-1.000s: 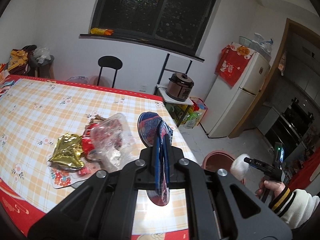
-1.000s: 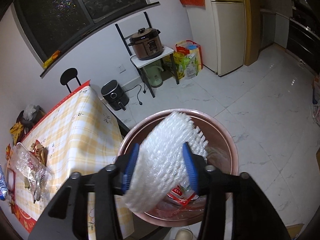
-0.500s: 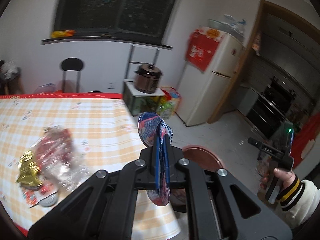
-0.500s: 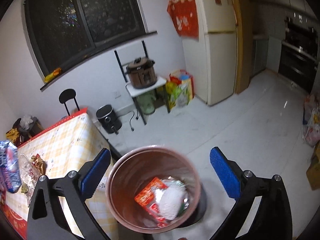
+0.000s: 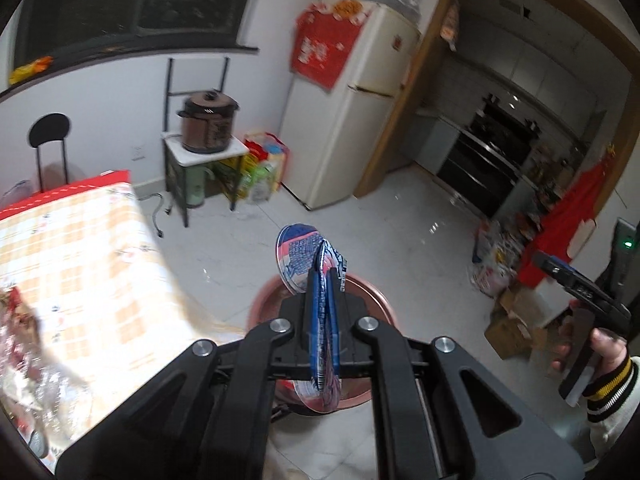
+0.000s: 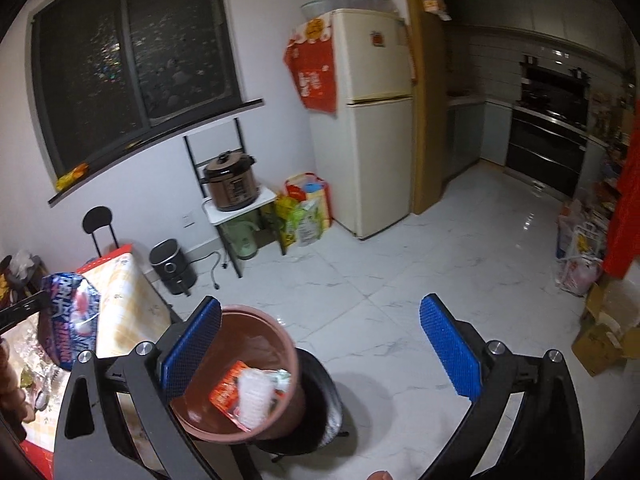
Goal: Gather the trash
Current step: 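Move the blue wrapper over the bin and open the left tool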
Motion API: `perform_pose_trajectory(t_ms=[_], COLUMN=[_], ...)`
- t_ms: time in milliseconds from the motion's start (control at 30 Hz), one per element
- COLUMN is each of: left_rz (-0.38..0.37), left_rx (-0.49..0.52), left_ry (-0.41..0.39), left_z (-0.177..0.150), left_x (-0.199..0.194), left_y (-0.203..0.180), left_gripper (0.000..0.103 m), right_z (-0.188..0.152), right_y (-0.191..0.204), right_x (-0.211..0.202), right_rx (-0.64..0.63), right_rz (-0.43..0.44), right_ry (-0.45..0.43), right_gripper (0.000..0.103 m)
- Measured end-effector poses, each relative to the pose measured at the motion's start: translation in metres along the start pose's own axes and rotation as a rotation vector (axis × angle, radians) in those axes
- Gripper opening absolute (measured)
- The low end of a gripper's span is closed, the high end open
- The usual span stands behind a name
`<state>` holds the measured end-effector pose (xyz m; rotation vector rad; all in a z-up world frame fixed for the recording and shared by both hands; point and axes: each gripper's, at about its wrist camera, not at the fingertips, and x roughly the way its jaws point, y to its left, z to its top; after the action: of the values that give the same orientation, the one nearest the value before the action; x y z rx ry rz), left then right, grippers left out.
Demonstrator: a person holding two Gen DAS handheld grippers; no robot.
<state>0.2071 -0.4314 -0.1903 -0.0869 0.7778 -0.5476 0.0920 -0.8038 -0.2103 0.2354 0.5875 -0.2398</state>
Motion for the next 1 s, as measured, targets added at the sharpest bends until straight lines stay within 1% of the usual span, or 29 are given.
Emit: perform_pose_trajectory(t_ms=[133,233,267,300,333,367,433,500,533,600,800,867,1000], left_rz=[-0.035,-0.049,-0.044,-0.039,-0.043,-0.051,-0.068,-0.050,-0.038,-0.016,0.108,0.147,0.237], left_rx=[0.021,0.042,0.051,0.057,0.047,0.033,0.017,0.024,0.034,0.053,0.075,0.064,0.006], left_ry=[0.046,0.068,0.073,0.069,0.046,0.022,0.011,-0.007,-0.030,-0.060,-0.171,-0.202,-0.253], left_z=[0.004,0.009,0.010,0.011,0.011,0.012,0.016,0.018,0.019,0.023,0.034,0.036,0.026], left_x=[0.035,0.058,0.064,0.069,0.068,0.066,0.063,0.052,0.044,0.029,-0.036,-0.057,-0.107], left_y=[-0.015,-0.027,-0.030,-0.034,-0.034,-0.033,-0.032,-0.032,-0.031,-0.029,-0.013,-0.004,0.021], left_gripper=[0.008,0.008,0.018,0.045,0.056,0.064,0.067,0.084,0.086,0.096,0.097,0.097,0.097], right_z=[-0.013,-0.021,-0.023,-0.024,-0.025,-0.025,-0.024,-0.022,-0.019,-0.014,0.001,0.006,0.011], right_y=[-0.029,-0.043,-0.045,-0.047,-0.050,-0.051,-0.052,-0.051,-0.050,-0.045,-0.024,-0.013,0.008], right_x=[-0.014,-0.024,-0.027,-0.029,-0.031,-0.034,-0.038,-0.043,-0.045,-0.048,-0.052,-0.053,-0.054], right_rx=[0.039,0.061,0.065,0.069,0.072,0.075,0.076,0.074,0.073,0.065,0.036,0.023,0.003], right_rz=[-0.065,-0.100,-0.109,-0.117,-0.124,-0.131,-0.137,-0.142,-0.141,-0.134,-0.096,-0.078,-0.051], right_ry=[0.009,0.013,0.013,0.012,0.011,0.006,-0.004,-0.021,-0.028,-0.049,-0.092,-0.107,-0.119], right_gripper=[0.098,0.098,0.098,0.098,0.098,0.098,0.098,0.098,0.098,0.098,0.098,0.098,0.098])
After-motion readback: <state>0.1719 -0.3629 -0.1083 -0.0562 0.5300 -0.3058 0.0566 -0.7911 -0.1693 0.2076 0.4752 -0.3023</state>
